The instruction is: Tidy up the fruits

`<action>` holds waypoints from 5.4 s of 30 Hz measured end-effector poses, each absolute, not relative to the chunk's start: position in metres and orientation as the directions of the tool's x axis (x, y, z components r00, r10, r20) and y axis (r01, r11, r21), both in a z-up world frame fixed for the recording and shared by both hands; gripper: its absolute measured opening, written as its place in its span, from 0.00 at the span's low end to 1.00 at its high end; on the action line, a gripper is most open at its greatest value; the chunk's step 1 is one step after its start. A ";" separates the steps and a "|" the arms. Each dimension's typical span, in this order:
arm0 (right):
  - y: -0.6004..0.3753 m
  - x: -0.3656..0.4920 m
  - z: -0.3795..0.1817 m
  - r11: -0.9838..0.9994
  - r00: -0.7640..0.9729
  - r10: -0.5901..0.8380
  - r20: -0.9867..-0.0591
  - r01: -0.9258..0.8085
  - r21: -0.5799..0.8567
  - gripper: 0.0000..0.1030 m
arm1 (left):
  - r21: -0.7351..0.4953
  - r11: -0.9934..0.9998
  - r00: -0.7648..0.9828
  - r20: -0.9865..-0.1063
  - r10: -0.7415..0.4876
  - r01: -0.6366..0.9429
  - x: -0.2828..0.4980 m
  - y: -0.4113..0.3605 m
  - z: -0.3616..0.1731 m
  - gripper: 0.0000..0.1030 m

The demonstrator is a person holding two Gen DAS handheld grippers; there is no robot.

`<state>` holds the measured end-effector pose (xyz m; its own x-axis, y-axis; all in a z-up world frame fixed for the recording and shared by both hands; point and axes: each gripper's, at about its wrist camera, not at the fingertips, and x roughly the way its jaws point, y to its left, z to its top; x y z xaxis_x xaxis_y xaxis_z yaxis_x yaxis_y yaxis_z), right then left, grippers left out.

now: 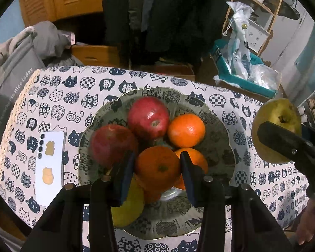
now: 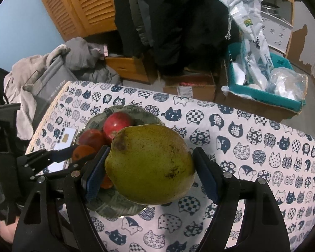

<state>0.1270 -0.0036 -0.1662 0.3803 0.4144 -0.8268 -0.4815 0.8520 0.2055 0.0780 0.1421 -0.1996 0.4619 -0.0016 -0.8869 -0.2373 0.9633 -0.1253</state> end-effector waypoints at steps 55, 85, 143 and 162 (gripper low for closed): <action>0.102 0.120 -0.204 0.800 0.236 0.403 -0.884 -0.560 0.215 0.78 | -0.115 0.902 0.497 -0.860 0.119 -0.416 0.009 0.228 -0.159 0.69; -0.003 0.056 -0.035 0.849 0.613 0.400 -0.682 -0.527 0.024 0.78 | -0.082 0.939 0.685 -0.705 0.181 -0.333 -0.026 0.181 -0.049 0.88; -0.101 0.014 0.015 0.914 0.809 0.328 -0.488 -0.403 -0.054 0.79 | -0.035 0.967 0.860 -0.466 0.209 -0.253 -0.049 0.111 0.035 0.99; -0.100 0.014 0.015 0.913 0.809 0.329 -0.487 -0.404 -0.055 0.79 | -0.029 0.966 0.856 -0.471 0.213 -0.256 -0.051 0.116 0.033 0.99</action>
